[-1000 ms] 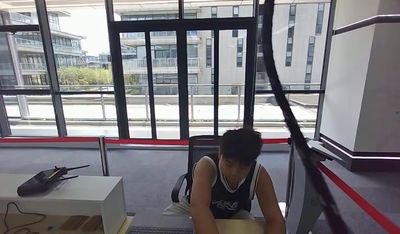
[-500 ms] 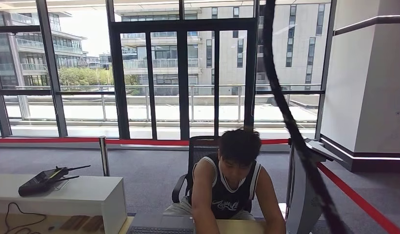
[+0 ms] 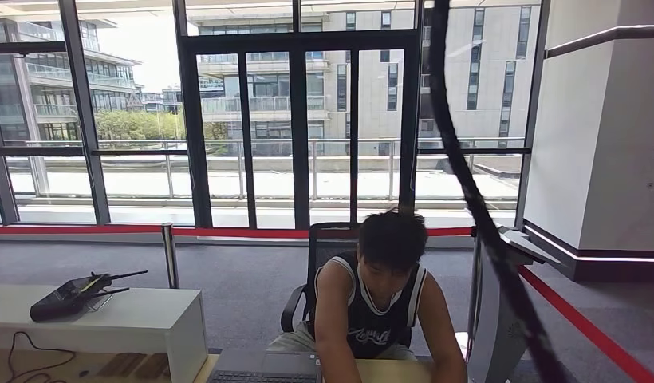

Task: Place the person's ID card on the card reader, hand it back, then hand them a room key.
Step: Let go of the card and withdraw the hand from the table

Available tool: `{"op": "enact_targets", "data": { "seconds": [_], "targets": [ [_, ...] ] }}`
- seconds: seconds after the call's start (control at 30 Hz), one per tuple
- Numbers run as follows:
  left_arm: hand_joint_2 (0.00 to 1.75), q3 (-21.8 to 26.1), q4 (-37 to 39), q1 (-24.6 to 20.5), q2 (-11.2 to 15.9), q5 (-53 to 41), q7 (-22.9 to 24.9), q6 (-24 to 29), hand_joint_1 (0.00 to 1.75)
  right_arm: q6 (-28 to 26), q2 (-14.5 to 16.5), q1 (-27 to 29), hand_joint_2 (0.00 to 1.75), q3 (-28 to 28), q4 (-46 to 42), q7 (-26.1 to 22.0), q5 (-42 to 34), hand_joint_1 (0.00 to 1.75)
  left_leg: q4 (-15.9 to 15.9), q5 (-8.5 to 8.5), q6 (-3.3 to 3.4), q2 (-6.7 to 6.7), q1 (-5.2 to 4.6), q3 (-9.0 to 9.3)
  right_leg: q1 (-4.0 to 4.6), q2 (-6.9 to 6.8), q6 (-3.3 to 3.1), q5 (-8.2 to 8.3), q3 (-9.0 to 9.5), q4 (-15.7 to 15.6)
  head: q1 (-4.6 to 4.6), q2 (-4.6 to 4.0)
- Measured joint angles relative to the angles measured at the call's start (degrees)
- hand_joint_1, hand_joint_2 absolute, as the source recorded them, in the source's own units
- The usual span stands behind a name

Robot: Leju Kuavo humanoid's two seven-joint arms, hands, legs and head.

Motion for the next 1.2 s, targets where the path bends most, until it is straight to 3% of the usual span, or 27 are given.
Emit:
{"op": "enact_targets", "data": {
  "seconds": [0.73, 0.87, 1.2],
  "targets": [
    [0.00, 0.00, 0.00, -0.02, 0.85, 0.30, -0.03, 1.77, 0.00, -0.11, 1.39, 0.00, 1.75, -0.06, 0.56, -1.10, 0.28, 0.00, 0.00, 0.00, 0.00, 0.00, 0.00, 0.01, 0.00, 0.00, 0.00, 0.00, 0.01, 0.00, 0.04, 0.00],
    [0.00, 0.00, 0.00, -0.02, 1.14, 0.51, 0.20, 1.99, 0.00, 0.37, 1.38, 0.00, 0.00, -0.24, 0.56, -0.72, 0.39, 0.00, 0.00, 0.00, 0.00, 0.00, 0.00, 0.01, 0.00, 0.00, 0.00, 0.00, 0.01, 0.00, 0.04, 0.00],
    [0.00, 0.00, 0.00, -0.03, 1.33, 0.70, 2.61, 1.78, 0.00, 0.74, 1.11, -0.06, 0.00, -0.35, 0.56, -1.20, 2.04, 0.00, 0.00, 0.00, 0.00, 0.00, 0.00, 0.01, 0.00, 0.00, 0.00, 0.00, 0.02, 0.00, 0.07, 0.00]
  ]
}}
